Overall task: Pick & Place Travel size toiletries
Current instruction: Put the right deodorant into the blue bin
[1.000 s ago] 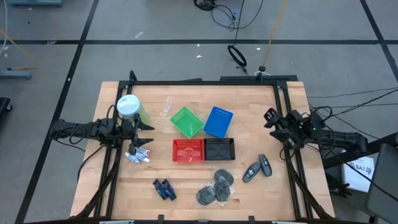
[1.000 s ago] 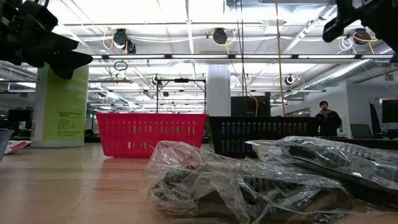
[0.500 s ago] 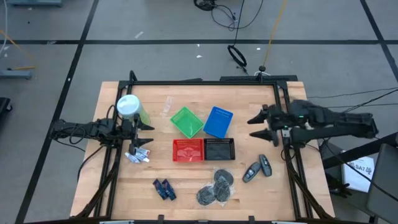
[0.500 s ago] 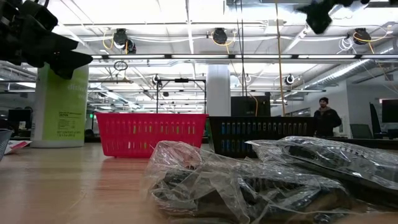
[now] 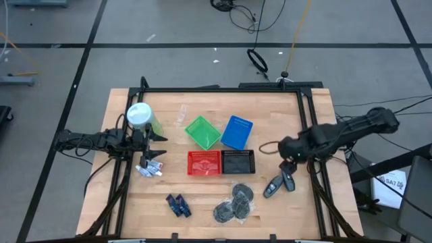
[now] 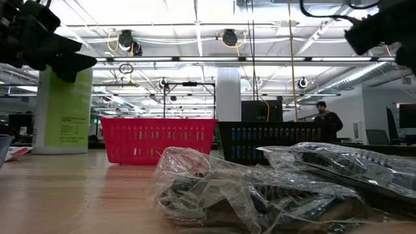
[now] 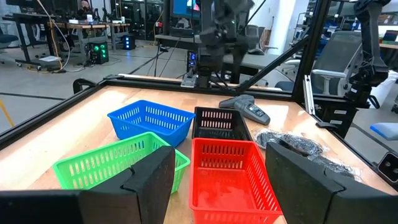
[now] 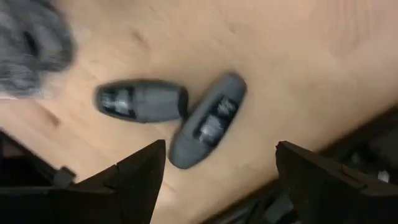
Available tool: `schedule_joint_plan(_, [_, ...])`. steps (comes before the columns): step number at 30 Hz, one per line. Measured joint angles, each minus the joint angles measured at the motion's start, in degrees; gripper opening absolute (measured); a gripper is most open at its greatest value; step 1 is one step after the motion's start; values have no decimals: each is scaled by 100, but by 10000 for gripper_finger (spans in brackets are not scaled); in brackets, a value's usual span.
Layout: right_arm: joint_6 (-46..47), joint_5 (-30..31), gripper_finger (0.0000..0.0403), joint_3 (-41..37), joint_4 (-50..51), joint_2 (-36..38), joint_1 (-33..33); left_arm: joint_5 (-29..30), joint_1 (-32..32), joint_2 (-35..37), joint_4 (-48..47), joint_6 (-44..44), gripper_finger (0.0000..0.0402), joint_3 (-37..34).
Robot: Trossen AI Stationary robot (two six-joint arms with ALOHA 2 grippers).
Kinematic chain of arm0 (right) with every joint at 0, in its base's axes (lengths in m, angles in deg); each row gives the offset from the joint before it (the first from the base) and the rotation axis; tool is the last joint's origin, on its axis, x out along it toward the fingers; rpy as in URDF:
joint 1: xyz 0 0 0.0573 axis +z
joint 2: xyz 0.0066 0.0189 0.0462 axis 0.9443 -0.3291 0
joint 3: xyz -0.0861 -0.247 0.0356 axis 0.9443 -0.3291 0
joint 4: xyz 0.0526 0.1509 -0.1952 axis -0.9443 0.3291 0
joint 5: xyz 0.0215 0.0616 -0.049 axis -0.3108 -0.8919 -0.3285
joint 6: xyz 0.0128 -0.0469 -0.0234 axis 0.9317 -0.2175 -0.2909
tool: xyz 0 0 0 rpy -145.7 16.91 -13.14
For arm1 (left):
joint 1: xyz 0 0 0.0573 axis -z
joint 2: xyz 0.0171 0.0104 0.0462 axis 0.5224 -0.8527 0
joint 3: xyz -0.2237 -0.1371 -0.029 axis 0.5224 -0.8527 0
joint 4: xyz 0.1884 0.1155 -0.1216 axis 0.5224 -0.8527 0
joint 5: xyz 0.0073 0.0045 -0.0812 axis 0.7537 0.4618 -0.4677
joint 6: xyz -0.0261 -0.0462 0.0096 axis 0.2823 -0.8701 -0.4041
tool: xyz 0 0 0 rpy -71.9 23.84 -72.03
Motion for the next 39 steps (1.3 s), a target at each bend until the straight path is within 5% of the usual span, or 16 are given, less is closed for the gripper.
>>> schedule_joint_plan(12, [2695, 489, 291, 2, -324, -880, 1773, 1, 0, 0, 0, 0, 248, 2])
schedule_joint_plan(19, [2805, 490, 291, 2, -783, -1731, 2063, 1, 0, 1, 0, 0, 248, 1])
schedule_joint_plan(33, [2832, 1521, 290, 0, -990, -2549, 2169, 1, 0, 0, 0, 0, 248, 2])
schedule_joint_plan(39, [3444, 1232, 290, 0, -1008, -2534, 2504, -2, -1, 2, 0, 0, 248, 1])
